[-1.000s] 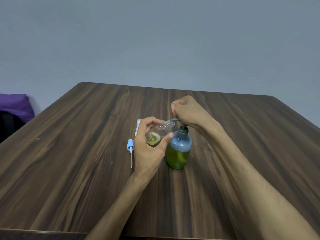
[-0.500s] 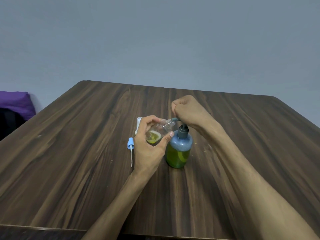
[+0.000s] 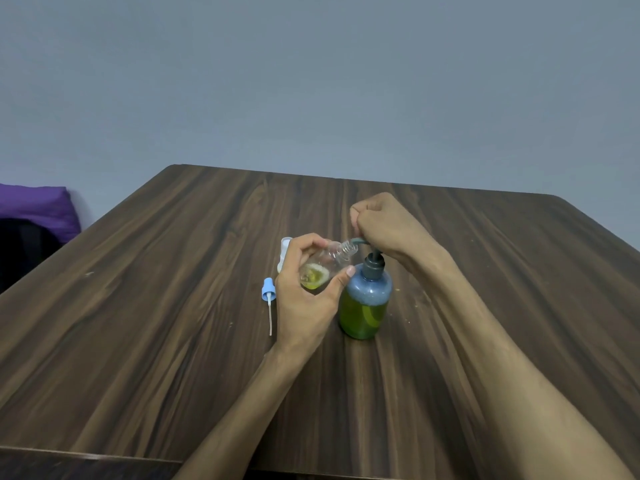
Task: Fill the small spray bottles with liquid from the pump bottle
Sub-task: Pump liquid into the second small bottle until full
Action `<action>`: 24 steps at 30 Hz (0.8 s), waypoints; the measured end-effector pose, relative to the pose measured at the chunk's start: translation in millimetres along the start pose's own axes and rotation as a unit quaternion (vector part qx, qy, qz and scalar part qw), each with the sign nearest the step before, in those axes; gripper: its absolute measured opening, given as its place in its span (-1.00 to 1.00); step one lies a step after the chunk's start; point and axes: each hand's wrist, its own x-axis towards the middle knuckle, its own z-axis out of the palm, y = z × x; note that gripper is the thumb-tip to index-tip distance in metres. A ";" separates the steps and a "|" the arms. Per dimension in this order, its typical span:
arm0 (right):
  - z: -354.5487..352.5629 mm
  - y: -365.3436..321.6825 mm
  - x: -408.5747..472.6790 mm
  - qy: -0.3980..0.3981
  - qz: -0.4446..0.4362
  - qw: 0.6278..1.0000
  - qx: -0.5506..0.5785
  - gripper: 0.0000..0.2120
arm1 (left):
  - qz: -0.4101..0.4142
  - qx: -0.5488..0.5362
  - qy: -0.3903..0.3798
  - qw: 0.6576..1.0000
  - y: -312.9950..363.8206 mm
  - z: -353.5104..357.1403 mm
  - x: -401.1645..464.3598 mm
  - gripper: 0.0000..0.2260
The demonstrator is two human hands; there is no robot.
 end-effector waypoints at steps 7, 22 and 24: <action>3.5 2.2 -1.4 -0.006 0.011 1.000 0.001 -0.87 | -0.003 -0.006 0.000 1.000 0.5 0.6 0.7 -0.58; 3.5 0.3 -3.8 0.005 0.000 1.000 -0.020 -0.82 | -0.004 -0.001 0.004 1.000 0.5 -0.5 -0.2 -0.55; 2.4 1.0 -2.3 0.016 -0.001 1.000 -0.023 -0.82 | -0.003 -0.002 0.005 1.000 0.9 0.2 0.6 -0.55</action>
